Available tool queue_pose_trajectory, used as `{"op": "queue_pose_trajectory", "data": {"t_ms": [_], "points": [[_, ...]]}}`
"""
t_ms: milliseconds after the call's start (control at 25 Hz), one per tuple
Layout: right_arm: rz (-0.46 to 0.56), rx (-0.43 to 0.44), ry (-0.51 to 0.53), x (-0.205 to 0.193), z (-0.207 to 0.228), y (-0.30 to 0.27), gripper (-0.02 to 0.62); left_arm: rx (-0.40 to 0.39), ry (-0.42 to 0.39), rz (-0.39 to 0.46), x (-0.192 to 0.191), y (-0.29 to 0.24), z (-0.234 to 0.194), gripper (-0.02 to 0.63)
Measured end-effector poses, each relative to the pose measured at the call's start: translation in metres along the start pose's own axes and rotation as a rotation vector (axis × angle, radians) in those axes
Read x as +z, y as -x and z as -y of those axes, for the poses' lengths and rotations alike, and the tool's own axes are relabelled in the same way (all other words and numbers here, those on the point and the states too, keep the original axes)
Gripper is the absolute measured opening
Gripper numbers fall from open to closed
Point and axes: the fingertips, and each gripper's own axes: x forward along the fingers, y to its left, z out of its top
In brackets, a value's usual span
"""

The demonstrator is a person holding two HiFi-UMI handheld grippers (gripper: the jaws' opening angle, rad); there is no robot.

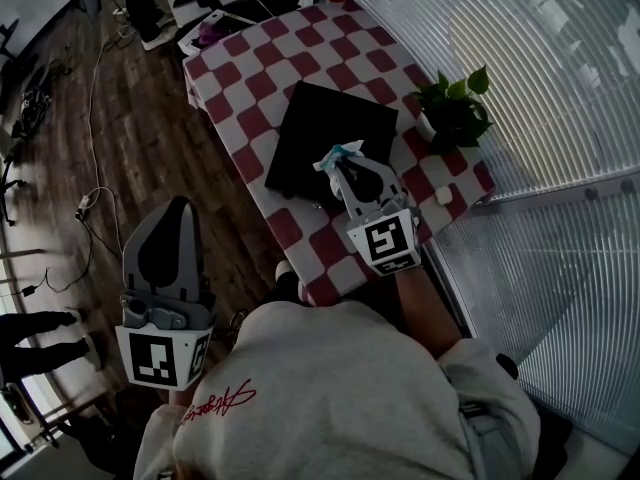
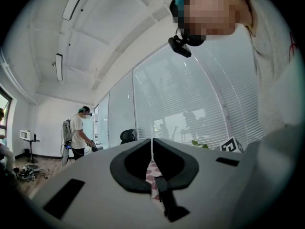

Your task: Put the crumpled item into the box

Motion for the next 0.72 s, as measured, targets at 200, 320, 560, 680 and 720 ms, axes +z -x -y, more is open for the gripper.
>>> {"op": "queue_pose_trajectory", "data": {"t_ms": [200,320,560,680,720], "points": [[-0.034,0.005,0.035,-0.004,-0.005,-0.003,0.038,0.007,-0.008,-0.005,-0.001,0.004,-0.001,0.025],[-0.049,0.014,0.056,-0.007,-0.008,-0.006,0.038,0.005,-0.016,-0.009,0.0,0.005,-0.002,0.025],[-0.079,0.025,0.095,-0.015,-0.014,-0.011,0.038,0.015,-0.013,-0.008,0.0,0.009,-0.005,0.025],[-0.091,0.032,0.112,-0.018,-0.017,-0.014,0.038,0.018,-0.014,-0.009,0.0,0.011,-0.006,0.025],[-0.094,0.035,0.117,-0.018,-0.017,-0.015,0.038,0.021,-0.015,-0.01,0.0,0.011,-0.006,0.025]]}}
